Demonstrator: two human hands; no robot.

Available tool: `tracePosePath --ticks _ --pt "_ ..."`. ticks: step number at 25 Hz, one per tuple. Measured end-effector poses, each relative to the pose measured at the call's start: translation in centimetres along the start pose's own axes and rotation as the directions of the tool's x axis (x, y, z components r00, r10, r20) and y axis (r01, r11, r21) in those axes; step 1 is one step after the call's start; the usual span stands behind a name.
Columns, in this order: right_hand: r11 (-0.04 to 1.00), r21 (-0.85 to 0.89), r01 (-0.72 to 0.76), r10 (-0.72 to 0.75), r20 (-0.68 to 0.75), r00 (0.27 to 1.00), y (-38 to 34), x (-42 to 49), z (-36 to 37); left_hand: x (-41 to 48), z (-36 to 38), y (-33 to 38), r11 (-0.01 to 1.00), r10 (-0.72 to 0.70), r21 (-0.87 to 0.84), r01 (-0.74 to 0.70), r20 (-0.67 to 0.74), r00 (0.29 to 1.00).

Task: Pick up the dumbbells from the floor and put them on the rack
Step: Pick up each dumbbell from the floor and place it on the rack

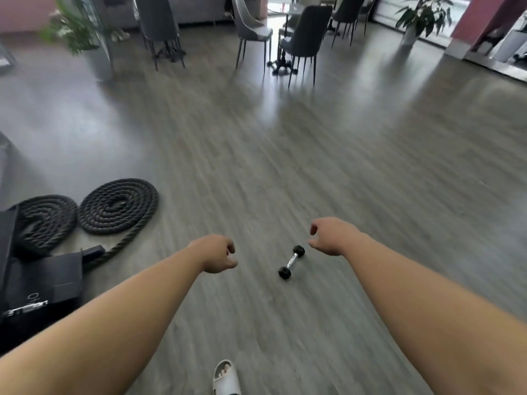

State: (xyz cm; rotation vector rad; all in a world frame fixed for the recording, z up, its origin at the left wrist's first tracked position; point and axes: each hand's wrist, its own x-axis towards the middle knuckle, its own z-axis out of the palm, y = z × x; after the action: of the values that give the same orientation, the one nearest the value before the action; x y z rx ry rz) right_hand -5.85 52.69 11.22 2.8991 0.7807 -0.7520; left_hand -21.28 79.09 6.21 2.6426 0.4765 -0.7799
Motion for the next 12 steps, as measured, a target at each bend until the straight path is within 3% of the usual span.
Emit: tracePosePath --ticks 6,12 --pt "0.999 -0.013 -0.033 0.033 0.029 0.999 5.7 5.5 -2.0 7.6 -3.0 4.7 0.999 0.031 -0.018 -0.032 -0.012 0.999" --pt "0.99 -0.054 0.132 -0.128 0.062 0.99 11.7 14.6 -4.3 12.6 -1.9 9.7 0.978 -0.16 -0.141 0.153 -0.037 0.986"
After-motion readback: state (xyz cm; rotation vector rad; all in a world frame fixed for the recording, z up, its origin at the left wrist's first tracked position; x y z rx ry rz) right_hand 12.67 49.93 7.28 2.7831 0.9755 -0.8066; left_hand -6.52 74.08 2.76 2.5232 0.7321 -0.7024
